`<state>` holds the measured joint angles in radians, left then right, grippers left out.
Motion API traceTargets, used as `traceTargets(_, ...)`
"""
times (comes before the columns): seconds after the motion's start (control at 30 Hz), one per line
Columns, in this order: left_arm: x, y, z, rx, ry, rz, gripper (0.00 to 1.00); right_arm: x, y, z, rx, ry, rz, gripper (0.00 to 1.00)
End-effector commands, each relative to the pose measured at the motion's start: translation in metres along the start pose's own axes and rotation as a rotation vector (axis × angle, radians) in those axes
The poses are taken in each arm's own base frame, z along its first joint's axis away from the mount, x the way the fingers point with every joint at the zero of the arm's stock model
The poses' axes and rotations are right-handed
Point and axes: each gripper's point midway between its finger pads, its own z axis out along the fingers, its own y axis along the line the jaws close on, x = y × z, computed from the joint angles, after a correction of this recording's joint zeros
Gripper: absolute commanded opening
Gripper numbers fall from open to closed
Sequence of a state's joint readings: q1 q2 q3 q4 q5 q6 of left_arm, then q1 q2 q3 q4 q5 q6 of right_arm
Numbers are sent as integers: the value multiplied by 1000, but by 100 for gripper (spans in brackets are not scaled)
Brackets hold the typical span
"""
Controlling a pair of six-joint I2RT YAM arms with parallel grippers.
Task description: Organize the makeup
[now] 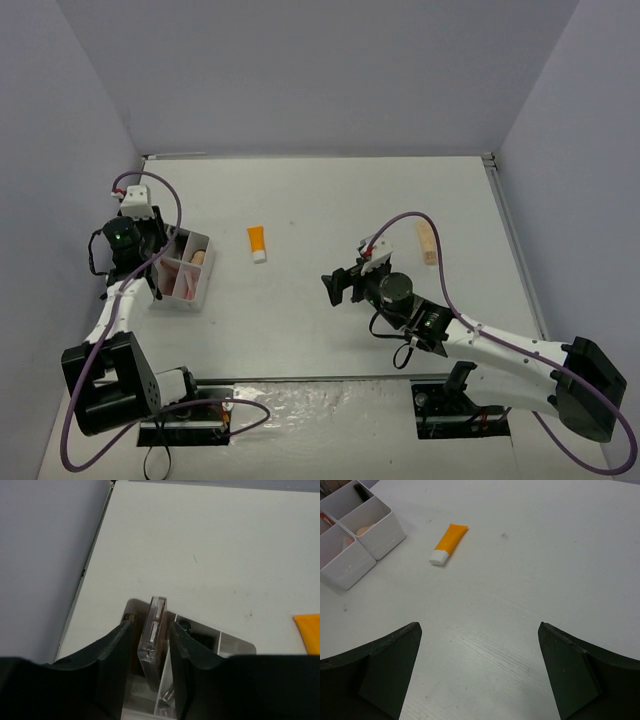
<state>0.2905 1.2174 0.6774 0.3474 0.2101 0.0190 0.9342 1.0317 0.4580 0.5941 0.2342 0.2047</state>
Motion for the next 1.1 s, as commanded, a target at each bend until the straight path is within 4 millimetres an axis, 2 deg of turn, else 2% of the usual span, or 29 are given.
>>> traceTargets(0.0, -71, 18, -19, -88, -207, -5, 52, -34, 6, -1, -28, -114, 41, 100)
traceTargets(0.1, -91, 16, -28, -81, -243, -47, 66, -34, 5, -2, -26, -114, 41, 100)
traceTargets(0.23, -113, 4, -43, -63, -223, -134, 75, -33, 1, -1, 6, -99, 41, 100)
traceTargets(0.37, -122, -29, -56, -2, -137, -219, 80, -26, -8, 5, 69, -60, 53, 100)
traceTargets(0.4, -119, -45, -60, 32, -93, -221, 81, -24, -13, 6, 101, -49, 57, 100)
traceTargets(0.47, -109, -64, -67, 73, -7, -231, 83, -26, -23, 7, 162, -42, 74, 99)
traceTargets(0.5, -105, -73, -71, 92, 23, -236, 84, -26, -31, 6, 205, -36, 71, 99)
traceTargets(0.57, -92, -93, -78, 153, 85, -253, 87, -26, -61, 4, 348, -14, 92, 99)
traceTargets(0.63, -78, -109, -84, 195, 136, -265, 88, -21, -79, 3, 400, 34, 115, 99)
traceTargets(0.7, -70, -121, -90, 236, 164, -278, 90, -15, -111, -1, 487, 74, 164, 98)
traceTargets(0.77, -64, -133, -93, 280, 181, -290, 92, -12, -133, -6, 556, 91, 203, 98)
traceTargets(0.83, -50, -146, -96, 328, 216, -287, 94, -6, -167, -15, 658, 124, 247, 98)
traceTargets(0.9, -41, -155, -98, 367, 245, -289, 95, 0, -185, -18, 699, 167, 273, 97)
traceTargets(0.97, -28, -164, -100, 414, 284, -292, 96, 4, -211, -24, 762, 199, 303, 97)
traceTargets(1.07, -17, -167, -106, 439, 314, -281, 97, 16, -237, -30, 818, 258, 331, 97)
